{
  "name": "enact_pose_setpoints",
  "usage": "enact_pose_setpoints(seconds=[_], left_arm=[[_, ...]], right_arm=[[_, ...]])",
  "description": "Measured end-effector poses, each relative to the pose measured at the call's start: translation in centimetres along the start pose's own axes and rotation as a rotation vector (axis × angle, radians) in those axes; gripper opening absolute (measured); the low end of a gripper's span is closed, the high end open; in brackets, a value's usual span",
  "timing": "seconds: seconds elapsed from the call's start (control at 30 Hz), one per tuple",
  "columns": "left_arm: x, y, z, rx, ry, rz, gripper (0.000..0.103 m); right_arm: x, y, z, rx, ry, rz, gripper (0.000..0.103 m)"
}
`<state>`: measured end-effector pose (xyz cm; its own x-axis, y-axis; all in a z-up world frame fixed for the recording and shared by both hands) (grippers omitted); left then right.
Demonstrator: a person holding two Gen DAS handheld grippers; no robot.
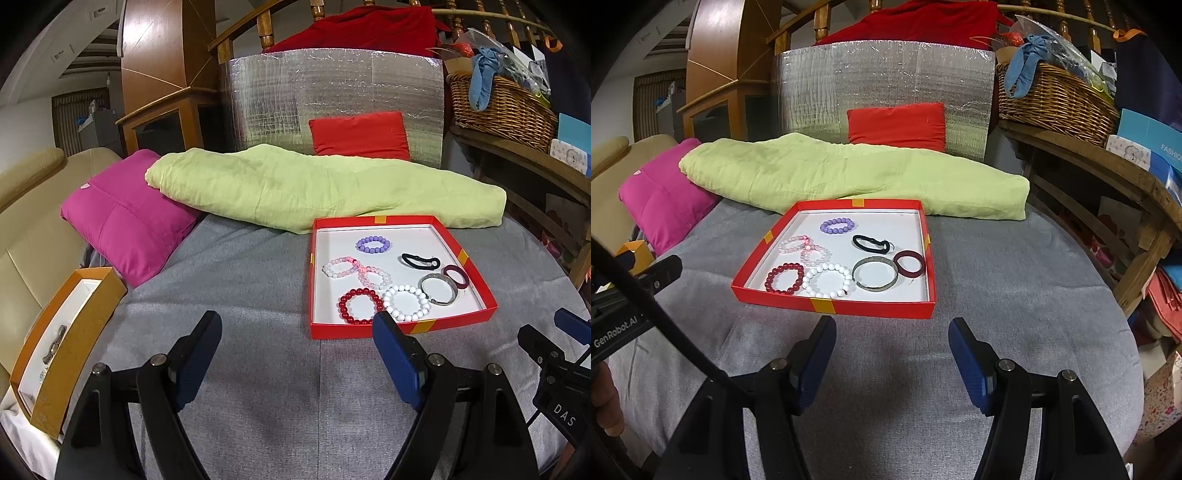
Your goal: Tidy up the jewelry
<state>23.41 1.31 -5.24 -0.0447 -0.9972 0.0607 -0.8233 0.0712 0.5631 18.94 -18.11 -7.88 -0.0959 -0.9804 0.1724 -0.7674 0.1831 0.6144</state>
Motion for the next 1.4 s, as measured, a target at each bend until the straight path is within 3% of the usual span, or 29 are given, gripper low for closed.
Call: enact_pose_setpoints(seconds=[1.4], left_arm=[[0.03, 0.40, -0.10, 0.007, -0.025, -0.005, 0.084]], right_arm=[[-0.03, 0.09, -0.23, 0.006, -0.001, 0.000, 0.067]])
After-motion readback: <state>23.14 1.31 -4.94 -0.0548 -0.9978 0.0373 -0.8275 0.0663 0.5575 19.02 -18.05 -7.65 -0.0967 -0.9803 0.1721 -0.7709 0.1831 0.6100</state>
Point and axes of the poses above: each gripper's, at about its wrist camera, not at the fingertips, and y roughly against the way its jaws point, x to its right, z to its underside, the point moved 10 cm from there along -y, roughly the way its jaws point, and after that the axes turned 10 degrees about y, right-handed, at the moved point
